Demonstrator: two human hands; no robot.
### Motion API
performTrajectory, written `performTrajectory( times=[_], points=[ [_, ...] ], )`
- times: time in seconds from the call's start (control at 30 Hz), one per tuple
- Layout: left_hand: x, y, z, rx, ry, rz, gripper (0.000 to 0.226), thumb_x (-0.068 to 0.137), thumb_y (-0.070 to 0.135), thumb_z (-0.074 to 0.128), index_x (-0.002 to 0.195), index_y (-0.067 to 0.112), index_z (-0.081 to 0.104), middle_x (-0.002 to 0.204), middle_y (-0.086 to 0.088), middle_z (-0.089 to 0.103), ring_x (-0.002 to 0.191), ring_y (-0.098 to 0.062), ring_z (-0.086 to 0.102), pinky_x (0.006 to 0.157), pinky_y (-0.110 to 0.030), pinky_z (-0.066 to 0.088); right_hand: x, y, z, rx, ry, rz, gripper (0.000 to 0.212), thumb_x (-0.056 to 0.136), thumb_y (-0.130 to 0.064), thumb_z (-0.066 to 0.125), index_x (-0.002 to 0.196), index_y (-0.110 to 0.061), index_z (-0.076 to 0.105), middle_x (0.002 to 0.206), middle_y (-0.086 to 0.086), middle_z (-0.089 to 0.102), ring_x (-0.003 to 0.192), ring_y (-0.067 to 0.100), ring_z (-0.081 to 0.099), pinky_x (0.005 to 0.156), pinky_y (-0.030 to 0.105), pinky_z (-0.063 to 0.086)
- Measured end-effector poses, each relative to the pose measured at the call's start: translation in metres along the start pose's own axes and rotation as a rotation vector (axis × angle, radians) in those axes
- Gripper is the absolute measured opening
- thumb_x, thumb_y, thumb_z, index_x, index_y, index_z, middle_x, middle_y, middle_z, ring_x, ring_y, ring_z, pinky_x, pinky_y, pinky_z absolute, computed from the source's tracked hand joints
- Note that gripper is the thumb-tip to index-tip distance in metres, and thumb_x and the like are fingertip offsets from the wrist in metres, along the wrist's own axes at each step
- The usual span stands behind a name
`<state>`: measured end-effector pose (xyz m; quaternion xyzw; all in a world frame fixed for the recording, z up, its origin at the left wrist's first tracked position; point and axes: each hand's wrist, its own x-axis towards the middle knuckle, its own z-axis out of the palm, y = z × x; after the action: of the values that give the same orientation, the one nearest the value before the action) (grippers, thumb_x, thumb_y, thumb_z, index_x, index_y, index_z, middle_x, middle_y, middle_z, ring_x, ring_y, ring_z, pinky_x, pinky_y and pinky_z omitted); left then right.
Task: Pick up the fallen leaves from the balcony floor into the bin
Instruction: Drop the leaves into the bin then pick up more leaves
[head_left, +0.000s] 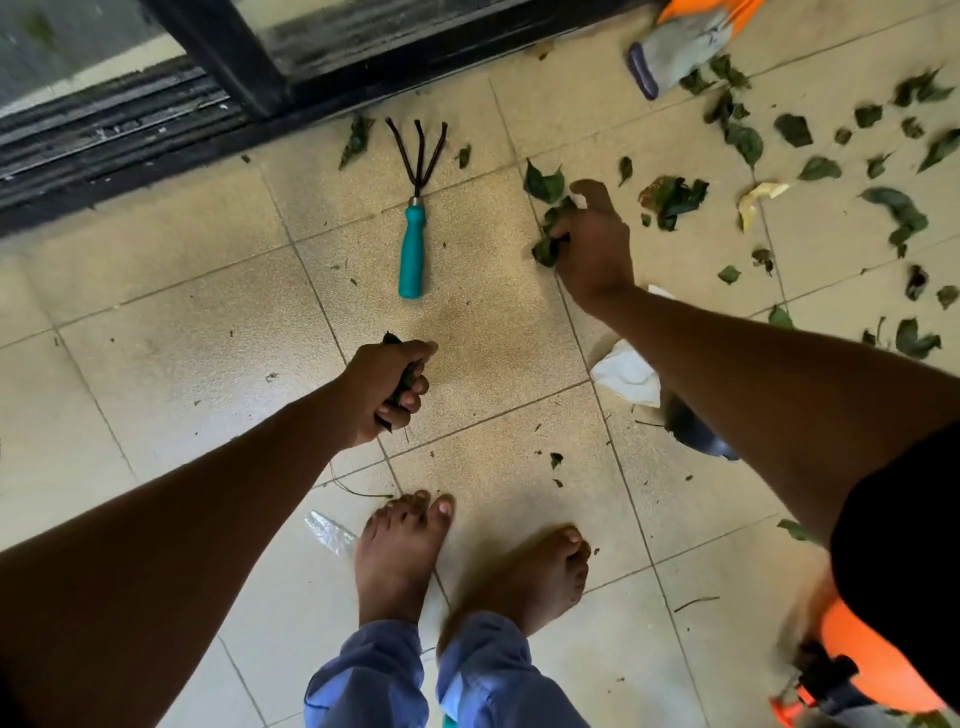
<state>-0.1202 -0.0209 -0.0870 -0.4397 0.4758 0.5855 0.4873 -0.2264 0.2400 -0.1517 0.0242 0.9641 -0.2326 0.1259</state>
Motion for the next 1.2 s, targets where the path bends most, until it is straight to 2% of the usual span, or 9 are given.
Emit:
performTrajectory(
  times=[0.17,0.33,0.5,0.6,0.73,0.93,1.0,1.1,1.2],
  points=[
    [0.004,-0.004,-0.004,-0.036,0.007,0.006,0.039,0.099,0.034,0.061,0.068,0.020,0.042,0.054,0.002,0.042,0.038,-0.007,0.032,0.031,-0.012,0.015,0.042,0.003,-0.007,-0.142,-0.056,-0.102,0.022,0.080,0.000,0.068,0.101,-0.001,0.075,0.157,0.013,0.043,0.133,0.027,0.054,0.108,0.023,0.040],
    [0.005,-0.023,-0.017,-0.041,0.043,-0.021,0.039,0.098,0.034,0.062,0.067,0.020,0.042,0.054,0.002,0.042,0.038,-0.008,0.031,0.031,-0.013,0.016,0.052,-0.007,0.006,-0.344,-0.097,-0.076,0.019,0.082,0.001,0.064,0.098,-0.006,0.072,0.112,0.016,0.066,0.103,0.034,0.065,0.079,0.030,0.048],
    [0.003,-0.045,-0.024,-0.048,0.063,-0.049,0.041,0.098,0.033,0.062,0.065,0.019,0.043,0.054,0.002,0.041,0.038,-0.009,0.030,0.032,-0.012,0.015,0.041,-0.012,0.015,-0.445,-0.076,-0.126,0.018,0.087,0.007,0.058,0.097,0.000,0.072,0.110,0.023,0.063,0.099,0.039,0.063,0.077,0.034,0.047],
    [-0.004,-0.051,-0.025,-0.073,0.066,-0.052,0.041,0.098,0.032,0.061,0.065,0.019,0.042,0.052,0.002,0.041,0.037,-0.008,0.031,0.032,-0.012,0.015,0.025,-0.015,0.007,-0.285,-0.069,-0.059,0.016,0.082,-0.002,0.065,0.093,-0.006,0.077,0.102,0.016,0.072,0.097,0.033,0.067,0.076,0.026,0.043],
    [-0.022,-0.048,-0.018,-0.126,0.051,-0.048,0.040,0.098,0.032,0.061,0.065,0.020,0.041,0.055,0.002,0.040,0.039,-0.008,0.030,0.032,-0.012,0.014,-0.024,-0.051,-0.016,0.220,-0.073,0.163,0.015,0.072,0.001,0.080,0.082,-0.011,0.080,0.089,0.008,0.076,0.089,0.021,0.070,0.096,0.031,0.053],
    [-0.087,-0.036,0.006,-0.303,-0.030,-0.044,0.040,0.099,0.031,0.059,0.064,0.021,0.041,0.055,0.002,0.038,0.036,-0.008,0.029,0.031,-0.011,0.016,-0.126,-0.155,-0.094,0.702,-0.343,0.311,0.036,0.069,0.011,0.083,0.073,-0.022,0.072,0.080,-0.003,0.072,0.071,0.005,0.071,0.066,0.025,0.061],
    [-0.121,-0.031,0.015,-0.398,-0.042,-0.003,0.036,0.101,0.027,0.050,0.067,0.020,0.042,0.056,0.002,0.037,0.037,-0.007,0.029,0.030,-0.012,0.015,-0.154,-0.193,-0.124,0.741,-0.314,0.259,0.032,0.070,0.011,0.081,0.073,-0.021,0.076,0.071,-0.004,0.074,0.067,0.008,0.071,0.066,0.033,0.062],
    [-0.170,-0.024,0.027,-0.562,-0.078,0.110,0.028,0.104,0.026,0.041,0.078,0.018,0.049,0.060,0.001,0.043,0.040,-0.006,0.034,0.030,-0.013,0.019,-0.190,-0.243,-0.163,0.676,-0.282,0.210,0.024,0.078,0.010,0.072,0.079,-0.013,0.077,0.072,-0.007,0.072,0.064,-0.001,0.067,0.062,0.019,0.055],
    [-0.219,-0.019,0.026,-0.775,-0.170,0.154,0.029,0.101,0.034,0.049,0.078,0.017,0.055,0.062,-0.002,0.058,0.055,-0.014,0.054,0.052,-0.021,0.041,-0.224,-0.292,-0.195,0.506,-0.245,0.028,0.025,0.081,0.008,0.066,0.086,-0.014,0.077,0.082,-0.003,0.071,0.075,0.009,0.070,0.069,0.026,0.058]
  ],
)
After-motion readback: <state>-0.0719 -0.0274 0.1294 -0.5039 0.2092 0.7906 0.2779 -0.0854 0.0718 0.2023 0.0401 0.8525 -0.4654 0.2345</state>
